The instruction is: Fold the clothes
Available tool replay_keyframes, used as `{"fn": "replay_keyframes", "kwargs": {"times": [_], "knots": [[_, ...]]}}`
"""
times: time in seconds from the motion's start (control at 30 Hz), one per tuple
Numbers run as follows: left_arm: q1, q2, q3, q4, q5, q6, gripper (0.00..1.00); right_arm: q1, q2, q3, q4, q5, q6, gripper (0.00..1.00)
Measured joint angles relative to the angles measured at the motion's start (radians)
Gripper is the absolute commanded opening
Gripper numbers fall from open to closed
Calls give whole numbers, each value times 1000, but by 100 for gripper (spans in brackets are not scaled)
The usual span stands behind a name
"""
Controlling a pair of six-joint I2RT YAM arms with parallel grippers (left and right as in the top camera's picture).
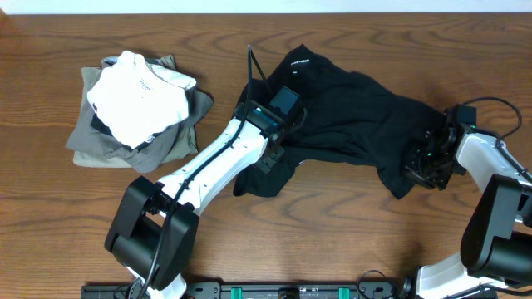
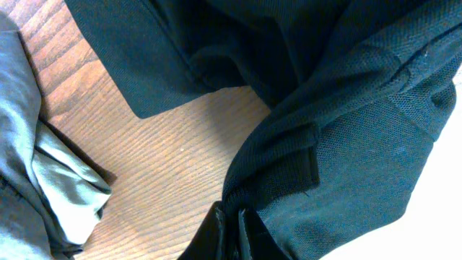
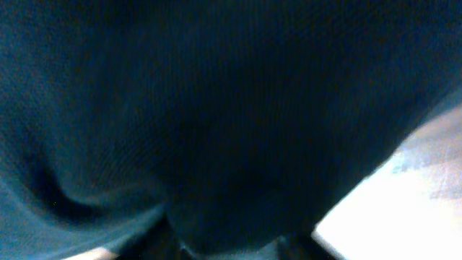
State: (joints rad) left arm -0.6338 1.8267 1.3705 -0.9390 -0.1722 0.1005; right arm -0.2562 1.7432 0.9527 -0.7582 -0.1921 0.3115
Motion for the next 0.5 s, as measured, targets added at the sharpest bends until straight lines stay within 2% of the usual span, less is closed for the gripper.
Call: {"fn": "replay_keyframes", "kwargs": {"times": [0.03, 0.13, 0.33, 0.5], "knots": [[0, 0, 0, 0, 0, 0, 6, -3, 0, 2, -5, 0, 4, 6], [0, 0, 0, -4, 0, 0, 6, -23, -1, 33, -86, 0, 3, 3], [0, -2, 0, -14, 0, 0, 6, -91, -35, 216, -263, 24, -51, 7], [6, -21, 0, -15, -16, -10, 6, -148, -92, 380, -287, 67, -101, 10]]}}
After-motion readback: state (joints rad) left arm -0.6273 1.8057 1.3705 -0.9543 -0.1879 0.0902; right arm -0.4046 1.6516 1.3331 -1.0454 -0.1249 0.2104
